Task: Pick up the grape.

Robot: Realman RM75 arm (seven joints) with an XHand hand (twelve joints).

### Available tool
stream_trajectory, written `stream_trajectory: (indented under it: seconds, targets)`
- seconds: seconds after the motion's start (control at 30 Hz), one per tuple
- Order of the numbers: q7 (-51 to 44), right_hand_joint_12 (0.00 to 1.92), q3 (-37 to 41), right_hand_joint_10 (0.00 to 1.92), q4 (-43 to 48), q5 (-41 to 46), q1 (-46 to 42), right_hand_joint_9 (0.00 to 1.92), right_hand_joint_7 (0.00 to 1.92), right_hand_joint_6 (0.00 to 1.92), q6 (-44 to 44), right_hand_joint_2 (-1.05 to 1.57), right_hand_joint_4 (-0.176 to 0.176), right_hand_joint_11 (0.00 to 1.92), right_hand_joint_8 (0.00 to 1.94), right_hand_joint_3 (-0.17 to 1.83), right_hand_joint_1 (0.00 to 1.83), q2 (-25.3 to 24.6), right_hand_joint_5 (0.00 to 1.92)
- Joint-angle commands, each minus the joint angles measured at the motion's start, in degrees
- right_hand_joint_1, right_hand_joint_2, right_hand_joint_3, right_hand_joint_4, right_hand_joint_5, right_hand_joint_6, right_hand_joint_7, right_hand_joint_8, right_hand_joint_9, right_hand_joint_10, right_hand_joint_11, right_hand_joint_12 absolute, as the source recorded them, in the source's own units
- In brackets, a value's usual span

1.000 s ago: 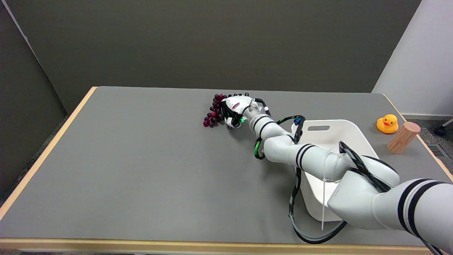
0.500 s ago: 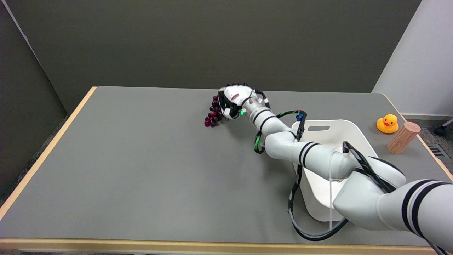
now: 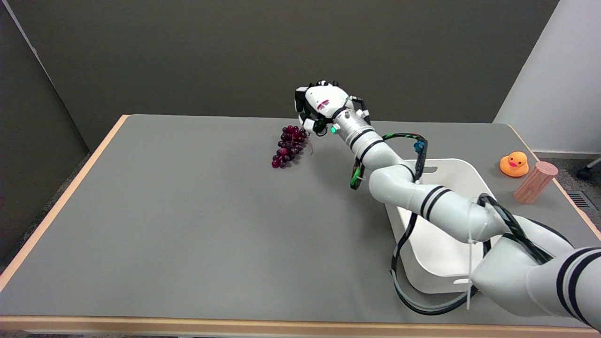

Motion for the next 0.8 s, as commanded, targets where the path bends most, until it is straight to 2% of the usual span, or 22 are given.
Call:
stream_trajectory:
  seconds: [0.03,0.13,0.4,0.8]
  targets:
    - [-2.0,1.48,-2.2,1.0,0.5,3.1,0.6,0.4,0.39,0.47,-5.1,0.68,-0.026,0.21,0.51,0.92,0.73,1.9,0.24]
    - [-1.8,1.35,-4.7,0.8,-4.7,2.6,2.8,0.26,0.25,0.4,-5.2,0.65,-0.013,0.16,0.38,0.97,0.65,-0.8,0.16]
    - [-1.5,1.35,-7.4,0.75,-11.8,-0.5,5.3,0.21,0.18,0.29,-5.3,0.63,0.024,0.15,0.29,0.94,0.71,-5.6,0.09]
    - [1.4,1.31,-7.4,0.72,-15.6,-1.8,4.9,0.2,0.14,0.28,-4.6,0.63,0.029,0.12,0.27,0.94,0.71,-7.7,0.07]
